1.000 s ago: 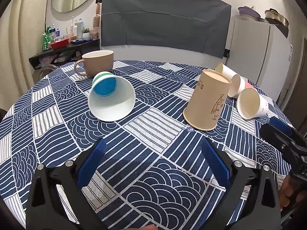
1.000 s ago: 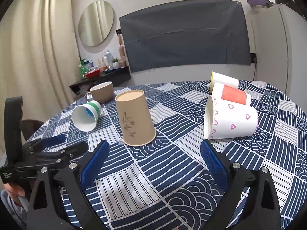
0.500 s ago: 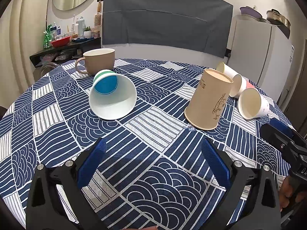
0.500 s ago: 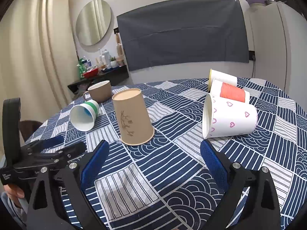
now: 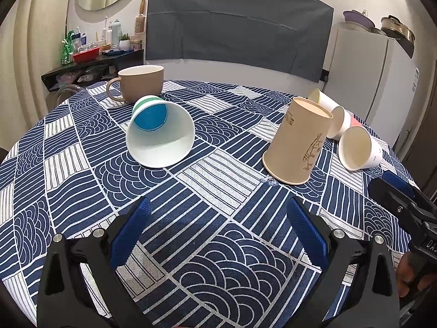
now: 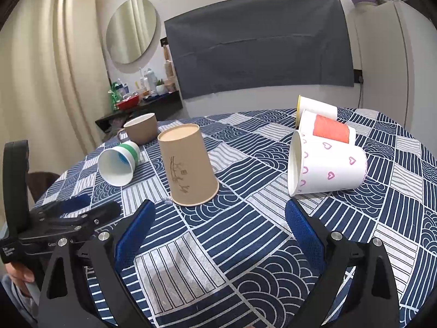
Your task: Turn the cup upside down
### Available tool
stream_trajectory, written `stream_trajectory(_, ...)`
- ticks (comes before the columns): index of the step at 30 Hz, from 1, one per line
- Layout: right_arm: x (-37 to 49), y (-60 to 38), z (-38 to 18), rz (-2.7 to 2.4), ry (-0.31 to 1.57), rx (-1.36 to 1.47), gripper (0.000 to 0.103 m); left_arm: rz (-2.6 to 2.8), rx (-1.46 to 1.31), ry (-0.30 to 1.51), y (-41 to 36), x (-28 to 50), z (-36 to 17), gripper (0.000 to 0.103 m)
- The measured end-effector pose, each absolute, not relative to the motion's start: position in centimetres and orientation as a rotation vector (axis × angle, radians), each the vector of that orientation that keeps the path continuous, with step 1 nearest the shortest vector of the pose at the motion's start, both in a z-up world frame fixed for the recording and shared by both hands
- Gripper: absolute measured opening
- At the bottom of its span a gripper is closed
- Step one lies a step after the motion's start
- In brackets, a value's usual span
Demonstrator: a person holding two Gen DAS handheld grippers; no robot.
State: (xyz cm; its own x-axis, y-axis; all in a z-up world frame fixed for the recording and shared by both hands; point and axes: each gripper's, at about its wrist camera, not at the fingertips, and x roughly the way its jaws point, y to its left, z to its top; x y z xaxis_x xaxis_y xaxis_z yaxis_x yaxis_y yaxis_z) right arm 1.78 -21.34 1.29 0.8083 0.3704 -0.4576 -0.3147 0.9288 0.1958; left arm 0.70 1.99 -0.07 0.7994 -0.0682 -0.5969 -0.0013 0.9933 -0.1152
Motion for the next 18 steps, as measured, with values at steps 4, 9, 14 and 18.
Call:
stream_trajectory(4, 1.76, -21.33, 1.27, 0.367, 0.511, 0.114, 0.092, -0.035, -0.115, 0.642, 2.01, 0.64, -0.08, 0.097)
stream_trajectory(9, 1.73, -21.35, 1.26, 0.369, 0.513, 0.114, 0.092, -0.038, -0.122, 0.643, 2.06, 0.6, -0.05, 0.097)
stream_trajectory(14, 1.73, -21.31, 1.24, 0.369, 0.514, 0.114, 0.092, -0.035, -0.117, 0.643, 2.05, 0.61, -0.04, 0.097)
stream_trajectory(18, 1.74, -21.32, 1.25, 0.369, 0.514, 0.114, 0.092, -0.037, -0.11, 0.642, 1.94, 0.57, -0.04, 0.097)
